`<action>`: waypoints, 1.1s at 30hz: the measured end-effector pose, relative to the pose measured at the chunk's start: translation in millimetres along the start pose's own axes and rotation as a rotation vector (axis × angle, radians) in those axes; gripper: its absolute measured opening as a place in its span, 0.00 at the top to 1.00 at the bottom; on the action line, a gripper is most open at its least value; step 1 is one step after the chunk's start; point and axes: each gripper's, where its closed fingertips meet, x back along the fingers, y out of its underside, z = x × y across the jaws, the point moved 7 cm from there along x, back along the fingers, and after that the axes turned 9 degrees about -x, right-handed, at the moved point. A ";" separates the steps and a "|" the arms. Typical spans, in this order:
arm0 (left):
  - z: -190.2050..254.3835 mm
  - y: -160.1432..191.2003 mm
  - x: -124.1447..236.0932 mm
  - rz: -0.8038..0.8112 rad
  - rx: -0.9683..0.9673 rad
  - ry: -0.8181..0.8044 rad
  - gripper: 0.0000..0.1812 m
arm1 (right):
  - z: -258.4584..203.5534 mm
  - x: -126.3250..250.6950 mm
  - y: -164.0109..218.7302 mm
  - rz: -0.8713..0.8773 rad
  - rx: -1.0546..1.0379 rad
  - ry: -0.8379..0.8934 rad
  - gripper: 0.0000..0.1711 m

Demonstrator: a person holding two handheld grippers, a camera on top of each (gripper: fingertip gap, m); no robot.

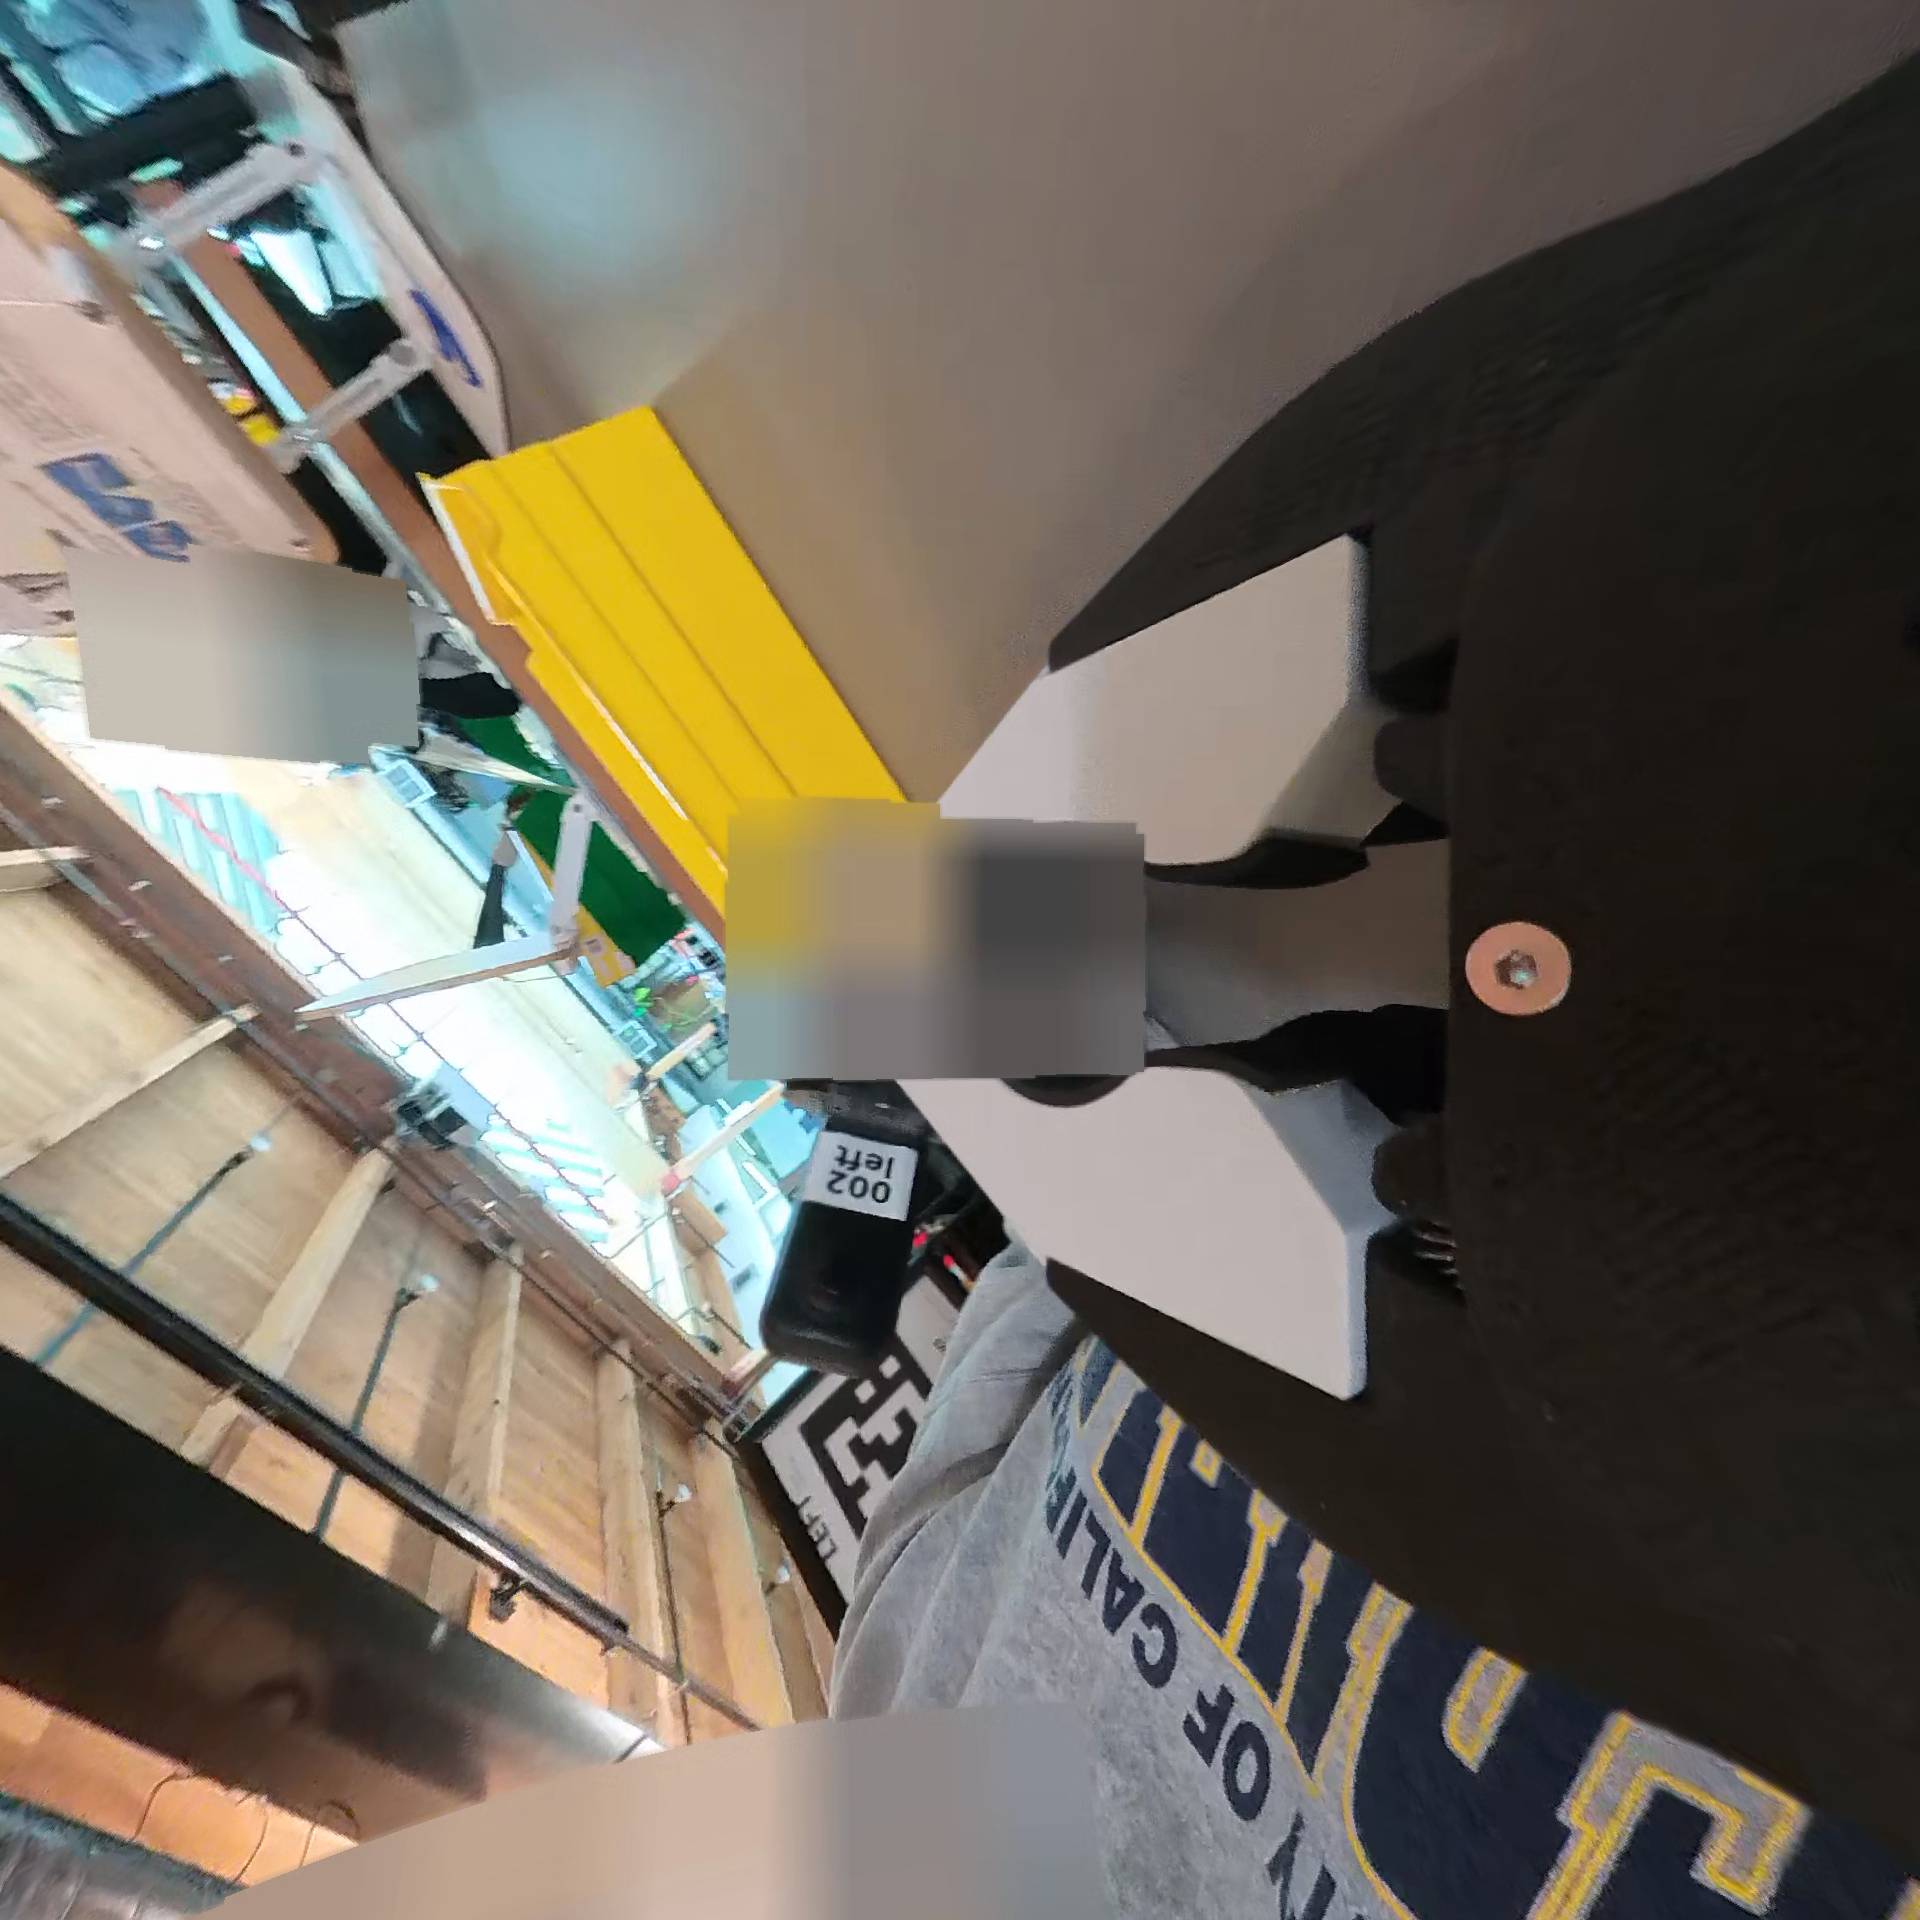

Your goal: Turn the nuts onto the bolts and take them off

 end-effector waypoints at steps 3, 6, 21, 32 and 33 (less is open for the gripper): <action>3.6 2.6 3.1 -0.007 -0.090 0.020 0.91 | 1.6 -0.9 5.2 -0.073 -0.010 0.019 0.88; 9.9 4.2 4.1 -0.012 -0.157 0.063 0.91 | 3.5 -2.0 11.0 -0.145 0.014 0.059 0.86; 1.6 -0.5 12.1 0.107 -0.044 -0.057 0.70 | -0.3 -3.3 10.9 -0.126 0.096 0.058 0.92; 8.4 11.6 -6.1 -0.041 0.036 -0.090 0.69 | -9.9 -6.9 3.1 0.057 -0.017 -0.141 0.92; 6.7 7.6 -3.0 0.006 0.042 -0.106 0.68 | -9.4 -7.0 3.1 0.060 -0.015 -0.135 0.93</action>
